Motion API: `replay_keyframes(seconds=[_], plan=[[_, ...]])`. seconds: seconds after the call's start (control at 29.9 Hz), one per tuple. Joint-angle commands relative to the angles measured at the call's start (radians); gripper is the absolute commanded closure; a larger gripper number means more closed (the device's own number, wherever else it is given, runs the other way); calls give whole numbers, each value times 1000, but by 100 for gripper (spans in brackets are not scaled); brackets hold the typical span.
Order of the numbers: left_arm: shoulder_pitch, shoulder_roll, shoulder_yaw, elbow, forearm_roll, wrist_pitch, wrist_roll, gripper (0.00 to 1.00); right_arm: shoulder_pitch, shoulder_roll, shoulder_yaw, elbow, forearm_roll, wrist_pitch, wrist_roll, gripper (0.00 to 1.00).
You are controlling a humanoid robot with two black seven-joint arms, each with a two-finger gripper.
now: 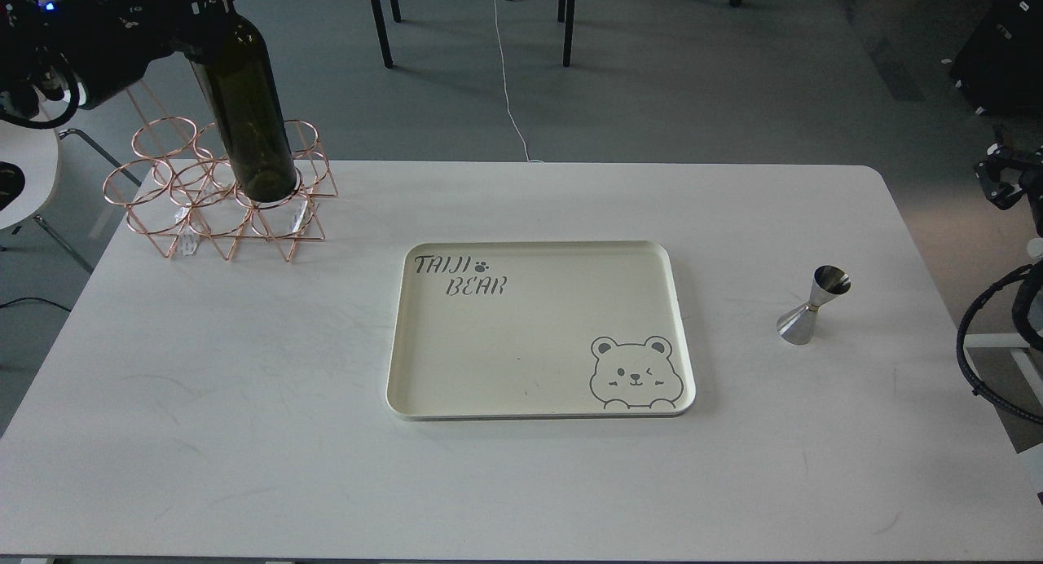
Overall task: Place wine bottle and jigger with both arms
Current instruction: 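Lift the wine bottle and carry it over the copper rack, then lower the bottle into the copper rack and open the left gripper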
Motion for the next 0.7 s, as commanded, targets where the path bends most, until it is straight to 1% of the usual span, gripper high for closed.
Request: replay_keyframes(seconds=[0.0,0.27,0.37,0.57,0.67], plan=[[2,-2,3,2,1,1,0,88,0,0,0,0,0,0,0,1],[2,-5,35,2,-1,13,0,87,0,0,0,0,0,0,0,1],[2,-5,45,2,-4,27,-2,86,0,0,0,0,0,0,0,1],[6,-17,54,5,-7,28,-2,85,1,0,-1,0,0,0,0,1],[6,-19,83,20,-12,34,-2,85,1,0,-1,0,0,0,0,1]])
